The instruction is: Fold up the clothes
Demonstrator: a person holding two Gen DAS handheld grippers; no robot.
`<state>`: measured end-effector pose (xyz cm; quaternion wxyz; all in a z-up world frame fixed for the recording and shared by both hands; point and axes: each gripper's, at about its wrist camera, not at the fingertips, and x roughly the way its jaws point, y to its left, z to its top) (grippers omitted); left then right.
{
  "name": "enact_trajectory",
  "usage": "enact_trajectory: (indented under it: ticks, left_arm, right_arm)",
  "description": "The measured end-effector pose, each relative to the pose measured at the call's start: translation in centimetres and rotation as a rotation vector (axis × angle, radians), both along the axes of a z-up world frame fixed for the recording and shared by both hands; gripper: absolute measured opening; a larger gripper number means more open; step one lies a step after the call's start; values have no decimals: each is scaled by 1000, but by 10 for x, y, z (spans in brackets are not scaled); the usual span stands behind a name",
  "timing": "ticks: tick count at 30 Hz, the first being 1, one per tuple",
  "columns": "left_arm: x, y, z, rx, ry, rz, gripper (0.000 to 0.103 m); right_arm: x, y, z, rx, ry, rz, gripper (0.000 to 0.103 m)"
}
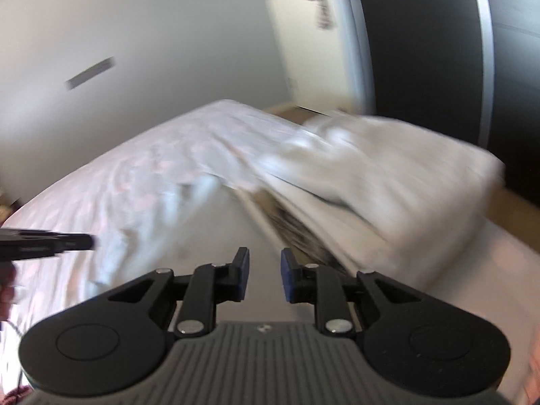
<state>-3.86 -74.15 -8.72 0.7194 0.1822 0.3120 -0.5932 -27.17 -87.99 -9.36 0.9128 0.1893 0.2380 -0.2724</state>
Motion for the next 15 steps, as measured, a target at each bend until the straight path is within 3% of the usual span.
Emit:
enact_trajectory:
  ticks: [6, 11, 15]
  left_arm:
    - [13, -26, -19, 24, -10, 11, 7]
    - [36, -39, -45, 68, 32, 45, 7]
    - [52, -42, -61, 69, 80, 63, 9]
  right_arm:
    - [79, -13, -5, -29, 14, 100, 22]
    - [135, -40, -29, 1, 112, 109, 4]
    - [150, -72, -46, 85, 102, 86, 0]
